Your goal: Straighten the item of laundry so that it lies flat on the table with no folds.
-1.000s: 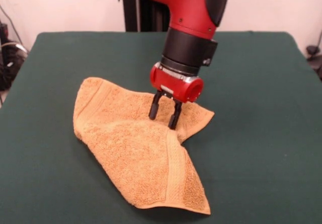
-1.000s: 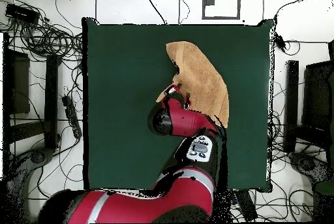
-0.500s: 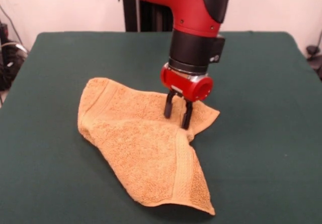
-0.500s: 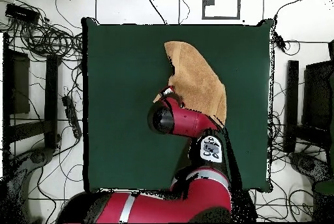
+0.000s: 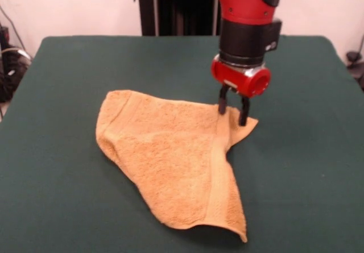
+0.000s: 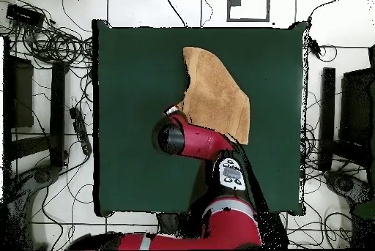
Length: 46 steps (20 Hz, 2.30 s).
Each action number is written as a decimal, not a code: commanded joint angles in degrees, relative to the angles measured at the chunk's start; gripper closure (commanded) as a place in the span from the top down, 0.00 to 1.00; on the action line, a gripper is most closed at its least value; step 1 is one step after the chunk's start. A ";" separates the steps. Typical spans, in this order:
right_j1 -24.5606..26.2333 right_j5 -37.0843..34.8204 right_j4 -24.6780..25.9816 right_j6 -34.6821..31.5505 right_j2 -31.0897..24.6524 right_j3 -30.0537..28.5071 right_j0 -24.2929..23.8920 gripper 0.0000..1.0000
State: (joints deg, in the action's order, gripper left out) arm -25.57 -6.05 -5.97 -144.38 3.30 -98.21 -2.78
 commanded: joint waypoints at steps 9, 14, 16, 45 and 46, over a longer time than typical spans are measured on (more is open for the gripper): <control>3.33 -2.90 -2.29 -7.05 -0.77 -1.55 4.46 1.00; 3.93 -2.57 -2.78 -7.13 -3.33 -1.89 3.26 1.00; 4.02 -2.28 -3.31 -8.14 0.88 -0.41 6.21 1.00; 10.85 7.11 -1.13 -6.25 21.11 12.25 12.51 1.00; 11.96 7.47 -1.87 -6.55 21.67 12.86 12.99 1.00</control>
State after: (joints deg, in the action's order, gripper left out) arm -24.12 -2.66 -5.42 -144.38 25.98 -90.26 8.13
